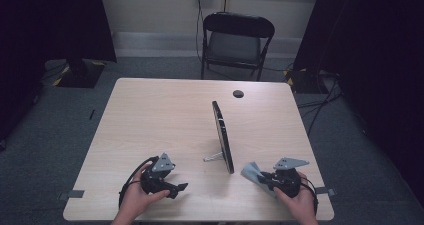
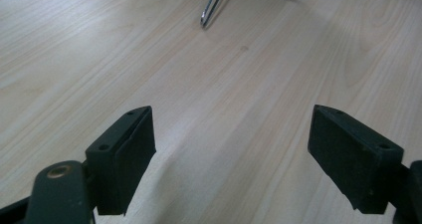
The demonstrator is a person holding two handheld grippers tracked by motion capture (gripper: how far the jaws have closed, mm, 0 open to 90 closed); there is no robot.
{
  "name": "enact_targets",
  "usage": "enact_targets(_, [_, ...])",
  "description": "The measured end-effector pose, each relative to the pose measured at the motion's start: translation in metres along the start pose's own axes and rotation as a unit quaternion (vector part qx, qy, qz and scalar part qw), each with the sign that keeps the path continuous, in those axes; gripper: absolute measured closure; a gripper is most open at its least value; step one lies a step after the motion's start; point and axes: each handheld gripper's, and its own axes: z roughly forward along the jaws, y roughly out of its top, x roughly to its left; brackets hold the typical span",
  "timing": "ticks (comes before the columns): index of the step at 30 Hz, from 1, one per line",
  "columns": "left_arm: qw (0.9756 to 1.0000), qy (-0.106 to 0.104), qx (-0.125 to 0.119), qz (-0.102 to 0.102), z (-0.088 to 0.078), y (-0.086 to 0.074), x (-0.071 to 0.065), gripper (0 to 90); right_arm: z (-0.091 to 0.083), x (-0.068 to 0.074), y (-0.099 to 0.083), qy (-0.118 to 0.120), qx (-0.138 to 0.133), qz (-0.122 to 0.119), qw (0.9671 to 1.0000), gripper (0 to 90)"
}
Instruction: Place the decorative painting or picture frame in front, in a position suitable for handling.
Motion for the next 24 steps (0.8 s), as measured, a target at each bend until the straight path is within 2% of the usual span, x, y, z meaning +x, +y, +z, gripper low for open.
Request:
enact_targets(7, [0.9999, -0.011, -0.002, 0.007, 0.006, 0.005, -0.006, 18.6, -0.008, 0.014, 0.001, 0.027, -0.01, -0.017, 0.9995, 78.6])
enact_targets(10, [0.9998, -0.016, -0.001, 0.012, 0.008, 0.008, -0.007, 18.8, -0.007, 0.026, 0.0, 0.043, -0.001, -0.045, 0.998, 78.6])
enact_targets(13, [0.9997, -0.023, -0.002, 0.013, 0.011, 0.01, -0.009, 18.8, -0.006, 0.03, 0.0, 0.051, 0.001, -0.052, 0.9974, 78.6])
enact_targets(14, [0.9996, -0.026, -0.003, 0.012, 0.013, 0.011, -0.011, 18.7, -0.005, 0.034, 0.0, 0.059, 0.003, -0.061, 0.9964, 78.6])
enact_targets(18, [0.9994, -0.031, 0.001, 0.018, 0.016, 0.013, -0.012, 18.8, -0.002, 0.041, 0.0, 0.069, 0.009, -0.078, 0.9945, 78.6])
enact_targets(24, [0.9992, -0.034, 0.003, 0.021, 0.018, 0.015, -0.013, 18.9, 0.002, 0.047, 0.001, 0.082, 0.005, -0.086, 0.9928, 78.6])
